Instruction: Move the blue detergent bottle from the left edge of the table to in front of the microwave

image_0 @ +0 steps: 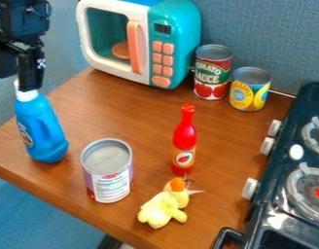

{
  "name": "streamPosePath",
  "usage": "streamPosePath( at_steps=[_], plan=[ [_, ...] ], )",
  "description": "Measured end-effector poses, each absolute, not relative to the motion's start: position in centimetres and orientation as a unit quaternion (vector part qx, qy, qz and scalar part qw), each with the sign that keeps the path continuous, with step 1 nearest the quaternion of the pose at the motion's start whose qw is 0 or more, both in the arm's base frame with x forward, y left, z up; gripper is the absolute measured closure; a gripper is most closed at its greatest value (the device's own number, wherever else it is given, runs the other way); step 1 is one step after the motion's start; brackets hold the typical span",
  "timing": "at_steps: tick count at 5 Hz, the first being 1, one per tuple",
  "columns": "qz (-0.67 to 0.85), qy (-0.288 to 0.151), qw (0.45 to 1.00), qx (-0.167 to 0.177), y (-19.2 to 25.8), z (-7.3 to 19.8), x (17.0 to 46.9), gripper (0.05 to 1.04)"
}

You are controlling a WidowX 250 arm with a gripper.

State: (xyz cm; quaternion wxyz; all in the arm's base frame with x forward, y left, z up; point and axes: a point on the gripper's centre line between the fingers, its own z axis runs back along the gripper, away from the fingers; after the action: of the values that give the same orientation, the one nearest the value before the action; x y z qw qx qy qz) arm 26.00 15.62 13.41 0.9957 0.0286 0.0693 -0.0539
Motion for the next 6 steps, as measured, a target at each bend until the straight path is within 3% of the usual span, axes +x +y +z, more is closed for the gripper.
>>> streamPosePath(
  at_steps=[3, 4, 5, 6],
  plan=[
    [-0.067, 0.079, 0.995, 0.007, 14.8, 11.5, 25.1, 0.11],
    [-0.068, 0.074, 0.995, 0.006, 14.4, 11.3, 24.9, 0.254],
    [-0.077, 0.068, 0.995, 0.009, 14.1, 11.5, 25.1, 0.465],
    [-0.077, 0.063, 0.995, 0.006, 13.9, 11.7, 25.2, 0.579]
  ],
)
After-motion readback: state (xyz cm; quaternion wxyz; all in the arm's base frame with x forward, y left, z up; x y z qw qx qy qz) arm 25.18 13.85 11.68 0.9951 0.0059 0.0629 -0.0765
